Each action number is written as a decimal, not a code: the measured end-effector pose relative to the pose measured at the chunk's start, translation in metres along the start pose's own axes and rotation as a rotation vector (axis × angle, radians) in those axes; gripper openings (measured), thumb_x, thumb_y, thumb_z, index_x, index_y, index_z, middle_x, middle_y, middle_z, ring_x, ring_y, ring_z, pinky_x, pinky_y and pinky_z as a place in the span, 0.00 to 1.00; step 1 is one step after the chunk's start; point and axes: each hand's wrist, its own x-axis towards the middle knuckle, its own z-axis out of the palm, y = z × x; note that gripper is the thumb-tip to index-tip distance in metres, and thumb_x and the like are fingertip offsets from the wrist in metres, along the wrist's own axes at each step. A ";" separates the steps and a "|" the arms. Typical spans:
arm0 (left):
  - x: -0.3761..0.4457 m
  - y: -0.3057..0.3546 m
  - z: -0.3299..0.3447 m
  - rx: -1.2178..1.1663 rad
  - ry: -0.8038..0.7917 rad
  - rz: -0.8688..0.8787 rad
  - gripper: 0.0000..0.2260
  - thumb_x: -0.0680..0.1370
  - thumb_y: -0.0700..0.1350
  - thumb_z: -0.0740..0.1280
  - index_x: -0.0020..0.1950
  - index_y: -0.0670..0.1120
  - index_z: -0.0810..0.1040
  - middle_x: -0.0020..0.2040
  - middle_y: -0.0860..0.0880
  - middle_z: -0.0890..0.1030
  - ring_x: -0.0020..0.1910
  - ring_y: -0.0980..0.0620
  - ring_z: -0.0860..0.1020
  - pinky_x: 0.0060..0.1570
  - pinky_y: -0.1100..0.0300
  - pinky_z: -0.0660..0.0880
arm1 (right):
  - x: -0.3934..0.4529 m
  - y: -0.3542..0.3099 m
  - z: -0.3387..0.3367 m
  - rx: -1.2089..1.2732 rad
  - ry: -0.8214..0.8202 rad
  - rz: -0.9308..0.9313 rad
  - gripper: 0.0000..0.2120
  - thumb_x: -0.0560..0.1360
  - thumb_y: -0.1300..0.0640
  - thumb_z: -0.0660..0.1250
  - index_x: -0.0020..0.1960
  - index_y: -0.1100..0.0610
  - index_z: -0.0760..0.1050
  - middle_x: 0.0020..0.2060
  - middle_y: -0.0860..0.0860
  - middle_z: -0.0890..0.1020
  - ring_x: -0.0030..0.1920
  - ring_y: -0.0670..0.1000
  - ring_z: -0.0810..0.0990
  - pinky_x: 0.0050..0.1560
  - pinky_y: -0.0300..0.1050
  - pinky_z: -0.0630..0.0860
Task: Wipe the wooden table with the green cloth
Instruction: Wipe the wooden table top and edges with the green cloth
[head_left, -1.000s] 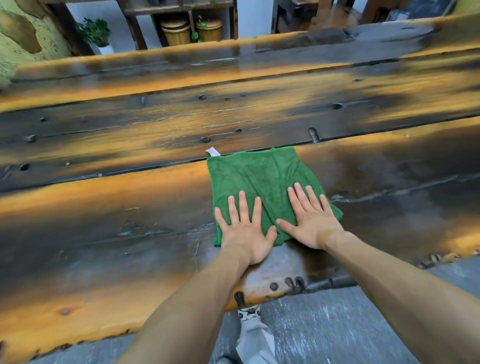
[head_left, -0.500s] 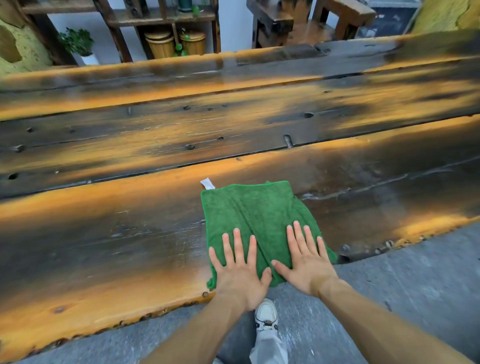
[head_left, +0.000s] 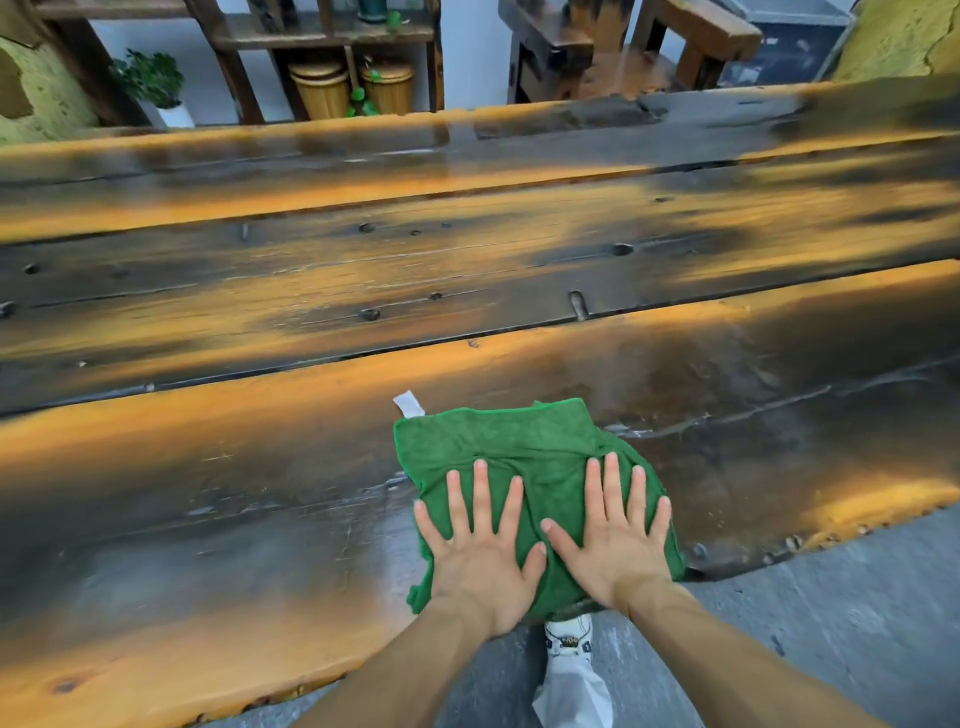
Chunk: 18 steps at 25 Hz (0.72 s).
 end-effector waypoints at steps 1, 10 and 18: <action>0.010 0.003 -0.003 -0.005 -0.003 -0.017 0.33 0.75 0.68 0.36 0.74 0.58 0.24 0.75 0.45 0.21 0.73 0.37 0.22 0.64 0.26 0.26 | 0.010 -0.001 -0.007 0.004 -0.001 0.011 0.46 0.75 0.26 0.43 0.74 0.53 0.22 0.74 0.48 0.23 0.74 0.58 0.24 0.72 0.67 0.29; 0.122 0.012 -0.044 0.015 0.091 -0.092 0.36 0.71 0.68 0.31 0.77 0.56 0.27 0.78 0.42 0.26 0.75 0.34 0.27 0.64 0.23 0.31 | 0.119 -0.002 -0.058 -0.040 0.150 -0.020 0.43 0.76 0.28 0.39 0.79 0.52 0.30 0.78 0.50 0.30 0.77 0.57 0.28 0.73 0.68 0.32; 0.236 0.013 -0.087 0.042 0.209 -0.143 0.37 0.73 0.66 0.31 0.80 0.55 0.33 0.80 0.40 0.32 0.78 0.33 0.33 0.66 0.24 0.33 | 0.244 -0.007 -0.110 -0.081 0.232 -0.117 0.42 0.75 0.27 0.38 0.79 0.51 0.30 0.78 0.49 0.31 0.78 0.55 0.30 0.74 0.66 0.33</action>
